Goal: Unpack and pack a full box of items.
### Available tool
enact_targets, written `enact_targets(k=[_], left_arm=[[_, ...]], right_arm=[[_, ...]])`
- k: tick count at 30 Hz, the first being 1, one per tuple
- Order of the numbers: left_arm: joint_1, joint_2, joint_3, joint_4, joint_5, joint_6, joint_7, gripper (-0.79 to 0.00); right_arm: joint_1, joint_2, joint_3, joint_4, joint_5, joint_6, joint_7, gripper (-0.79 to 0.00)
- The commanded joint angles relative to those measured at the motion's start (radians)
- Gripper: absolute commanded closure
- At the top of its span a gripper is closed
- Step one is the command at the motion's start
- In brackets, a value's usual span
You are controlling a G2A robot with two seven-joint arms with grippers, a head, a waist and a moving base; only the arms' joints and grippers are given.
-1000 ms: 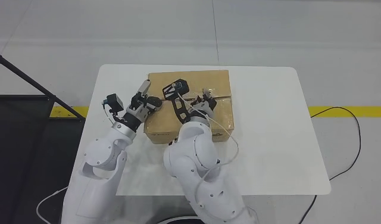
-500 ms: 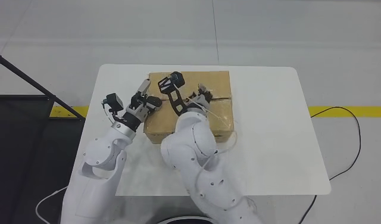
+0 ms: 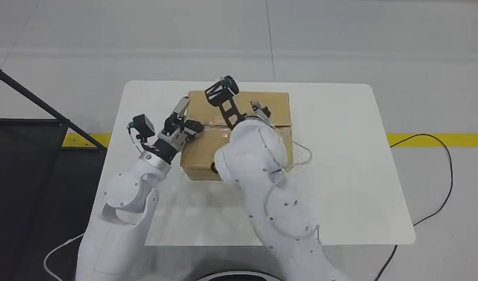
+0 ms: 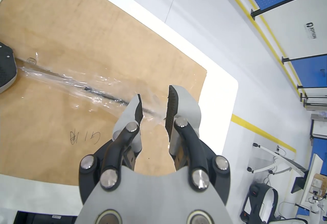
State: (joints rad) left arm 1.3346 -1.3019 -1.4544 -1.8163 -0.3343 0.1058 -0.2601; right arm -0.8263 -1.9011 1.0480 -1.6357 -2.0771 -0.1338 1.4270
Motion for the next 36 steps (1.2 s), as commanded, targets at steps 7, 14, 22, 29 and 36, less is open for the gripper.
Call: enact_targets(k=[7, 14, 22, 29, 36], left_arm=[[0.009, 0.001, 0.001, -0.035, -0.005, -0.007, 0.003, -0.785], [0.027, 0.003, -0.015, -0.057, -0.01, -0.015, 0.007, -0.785], [0.042, 0.005, -0.04, -0.059, -0.02, -0.023, 0.011, -0.785], [0.047, 0.007, -0.053, -0.061, -0.029, -0.027, 0.014, -0.785], [0.047, 0.009, -0.071, -0.059, -0.038, -0.028, 0.016, -0.785]], right_arm=[[0.182, -0.016, 0.175, 0.109, 0.306, -0.066, 0.109, -0.256], [0.386, -0.024, 0.27, 0.425, 0.446, -0.064, 0.109, -0.292], [0.584, -0.028, 0.294, 0.7, 0.542, -0.082, 0.109, -0.277], [0.667, -0.018, 0.306, 0.789, 0.637, -0.108, 0.109, -0.391], [0.675, 0.01, 0.297, 0.786, 0.694, -0.132, 0.109, -0.4]])
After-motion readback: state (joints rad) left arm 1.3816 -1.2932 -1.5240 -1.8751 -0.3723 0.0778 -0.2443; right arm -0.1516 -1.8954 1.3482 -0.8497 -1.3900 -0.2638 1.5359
